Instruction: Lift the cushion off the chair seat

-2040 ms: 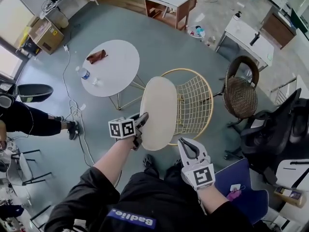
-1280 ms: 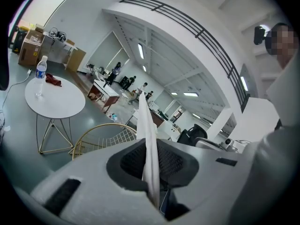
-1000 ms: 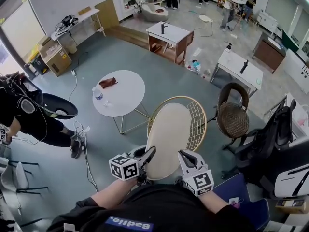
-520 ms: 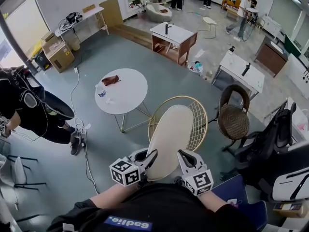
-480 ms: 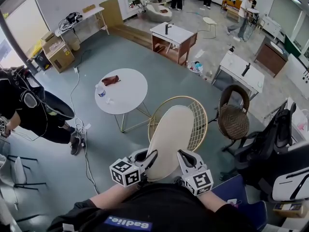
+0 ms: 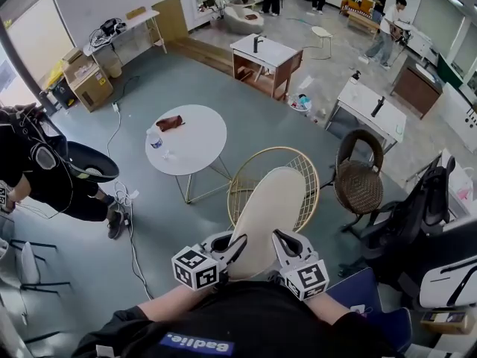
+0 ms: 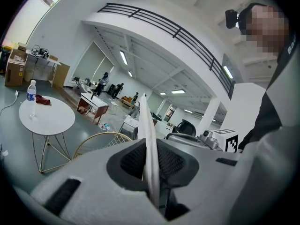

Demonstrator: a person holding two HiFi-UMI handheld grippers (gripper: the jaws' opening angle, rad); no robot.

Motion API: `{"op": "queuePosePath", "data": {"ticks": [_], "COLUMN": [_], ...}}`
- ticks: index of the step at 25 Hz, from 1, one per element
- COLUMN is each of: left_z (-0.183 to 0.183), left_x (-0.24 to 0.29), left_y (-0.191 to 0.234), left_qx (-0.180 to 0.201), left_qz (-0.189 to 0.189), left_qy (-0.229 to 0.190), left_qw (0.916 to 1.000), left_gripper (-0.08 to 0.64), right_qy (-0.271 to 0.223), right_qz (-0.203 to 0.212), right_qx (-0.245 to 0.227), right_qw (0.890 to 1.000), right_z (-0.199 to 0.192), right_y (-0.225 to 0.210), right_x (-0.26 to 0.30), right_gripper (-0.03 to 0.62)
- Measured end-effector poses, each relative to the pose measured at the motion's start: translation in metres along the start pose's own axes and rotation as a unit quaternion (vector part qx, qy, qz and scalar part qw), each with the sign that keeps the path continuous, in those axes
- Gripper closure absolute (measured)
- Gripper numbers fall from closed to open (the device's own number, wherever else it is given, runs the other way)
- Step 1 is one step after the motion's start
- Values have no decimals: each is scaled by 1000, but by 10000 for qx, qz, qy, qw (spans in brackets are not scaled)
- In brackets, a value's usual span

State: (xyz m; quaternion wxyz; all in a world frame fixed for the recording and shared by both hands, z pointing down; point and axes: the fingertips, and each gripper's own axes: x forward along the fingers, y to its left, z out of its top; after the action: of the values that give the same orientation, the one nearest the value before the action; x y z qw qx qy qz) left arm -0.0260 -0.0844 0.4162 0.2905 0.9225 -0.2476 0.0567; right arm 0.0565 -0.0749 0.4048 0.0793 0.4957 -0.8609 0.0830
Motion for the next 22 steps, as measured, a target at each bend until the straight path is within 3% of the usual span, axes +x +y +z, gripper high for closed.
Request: {"op": "queuePosePath", "data": {"ticks": [22], "left_z": [5], "left_x": [-5], "left_y": [7], "left_qx": [-104], "left_qz": [58], "left_qy": [-18], "left_qw": [9999], "left_gripper": [500], "right_qy": [65], "right_qz": [64], "right_qx": [-5], "right_qw": [10000], "right_z": [2], "right_y": [2], "right_x": [6], "right_gripper": [558]}}
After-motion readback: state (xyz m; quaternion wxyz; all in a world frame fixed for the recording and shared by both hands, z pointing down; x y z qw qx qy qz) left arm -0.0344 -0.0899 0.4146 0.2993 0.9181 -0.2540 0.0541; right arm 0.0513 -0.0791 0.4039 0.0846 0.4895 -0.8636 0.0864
